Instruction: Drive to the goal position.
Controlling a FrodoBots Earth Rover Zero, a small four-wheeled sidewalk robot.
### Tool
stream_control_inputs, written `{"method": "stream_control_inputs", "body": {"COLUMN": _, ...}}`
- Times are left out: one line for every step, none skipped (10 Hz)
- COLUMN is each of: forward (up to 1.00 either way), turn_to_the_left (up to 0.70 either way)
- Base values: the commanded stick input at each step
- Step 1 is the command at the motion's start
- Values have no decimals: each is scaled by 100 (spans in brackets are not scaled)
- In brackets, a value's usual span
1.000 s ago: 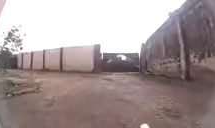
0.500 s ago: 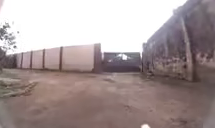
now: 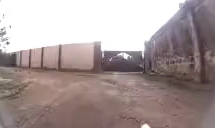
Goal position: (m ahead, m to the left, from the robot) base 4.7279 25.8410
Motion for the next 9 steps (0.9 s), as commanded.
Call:
{"method": "stream_control_inputs", "body": {"forward": 70, "turn_to_the_left": 0}}
{"method": "stream_control_inputs", "body": {"forward": 70, "turn_to_the_left": 0}}
{"method": "stream_control_inputs", "body": {"forward": 70, "turn_to_the_left": 0}}
{"method": "stream_control_inputs", "body": {"forward": 70, "turn_to_the_left": 0}}
{"method": "stream_control_inputs", "body": {"forward": 70, "turn_to_the_left": 0}}
{"method": "stream_control_inputs", "body": {"forward": 70, "turn_to_the_left": 0}}
{"method": "stream_control_inputs", "body": {"forward": 70, "turn_to_the_left": 0}}
{"method": "stream_control_inputs", "body": {"forward": 70, "turn_to_the_left": 0}}
{"method": "stream_control_inputs", "body": {"forward": 70, "turn_to_the_left": 0}}
